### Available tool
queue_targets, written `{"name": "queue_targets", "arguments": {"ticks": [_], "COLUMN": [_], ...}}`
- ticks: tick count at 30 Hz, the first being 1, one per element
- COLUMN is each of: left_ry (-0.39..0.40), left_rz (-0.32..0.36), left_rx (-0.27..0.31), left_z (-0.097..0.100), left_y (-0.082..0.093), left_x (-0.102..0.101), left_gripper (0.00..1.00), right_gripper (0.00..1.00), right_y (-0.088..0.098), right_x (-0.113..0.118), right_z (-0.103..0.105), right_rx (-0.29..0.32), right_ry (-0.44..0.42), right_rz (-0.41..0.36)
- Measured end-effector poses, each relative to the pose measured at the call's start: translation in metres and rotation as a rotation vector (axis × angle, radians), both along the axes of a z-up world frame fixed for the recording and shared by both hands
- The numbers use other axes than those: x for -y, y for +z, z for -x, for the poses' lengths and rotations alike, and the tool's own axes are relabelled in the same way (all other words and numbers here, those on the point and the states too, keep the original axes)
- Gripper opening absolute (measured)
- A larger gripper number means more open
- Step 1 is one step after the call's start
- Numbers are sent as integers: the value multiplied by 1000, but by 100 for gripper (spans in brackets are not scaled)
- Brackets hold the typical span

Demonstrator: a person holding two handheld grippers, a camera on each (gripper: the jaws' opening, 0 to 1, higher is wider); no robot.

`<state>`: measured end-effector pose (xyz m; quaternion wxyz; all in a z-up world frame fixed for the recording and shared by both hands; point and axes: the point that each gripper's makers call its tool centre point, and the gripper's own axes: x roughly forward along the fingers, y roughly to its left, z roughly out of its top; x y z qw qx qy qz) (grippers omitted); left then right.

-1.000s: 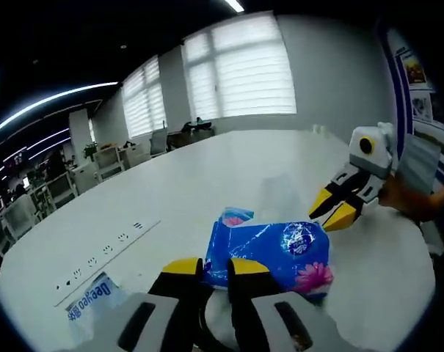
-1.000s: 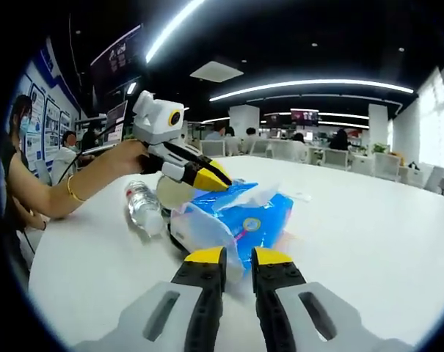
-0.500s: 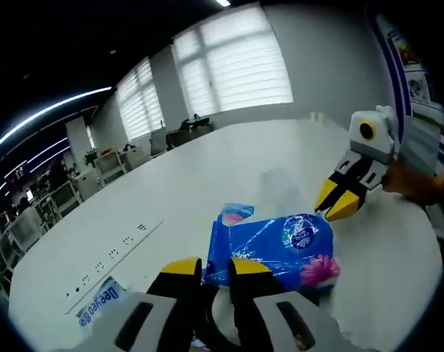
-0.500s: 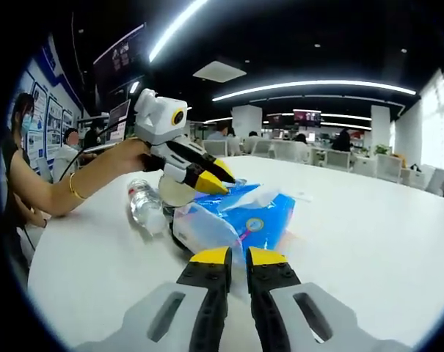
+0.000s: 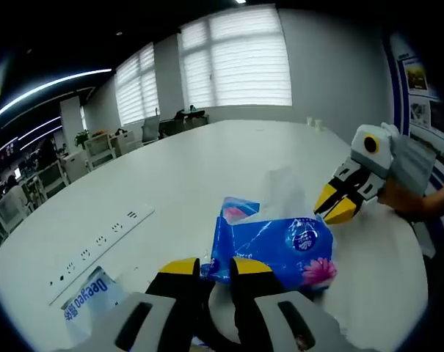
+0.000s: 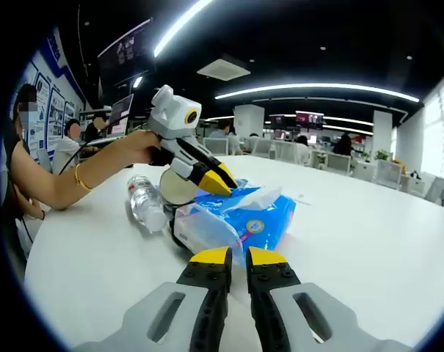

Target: Arrange the tabletop items into an orderly group along one side of the table until the central work area is clear of visible clutter.

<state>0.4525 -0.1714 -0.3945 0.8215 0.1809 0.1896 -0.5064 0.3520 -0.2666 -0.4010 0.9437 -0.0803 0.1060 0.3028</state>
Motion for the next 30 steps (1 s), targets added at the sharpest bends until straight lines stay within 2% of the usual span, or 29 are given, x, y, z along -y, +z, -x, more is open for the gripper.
{"name": "queue_targets", "arguments": {"ticks": [3,11,14,20,26,30], "left_ry": [2,0,0,-2,-8,-15], "left_rz": [3,-20,-14,-29,0,28], "left_rx": [10,38,39,86,95,97], "left_z": [-1,-1,-1,1,2,3], "left_y": [0,0,1,5,13,19], "left_x": [4,6,6,8,10,13], "left_gripper": [6,0,0,0,0,0], "right_gripper": [6,2,0,0,0,0], "right_y": [0,-3,-3,-1,2,7], "right_x": [0,1,2,7,16,23], "right_z": [0,0,-1,-2,-5,-6], "right_rx": [1,-2,-4,10,21,49], "right_ry": [0,5,3,-23,-55,-78], "right_rz": [4,9,5,8,3,10]}}
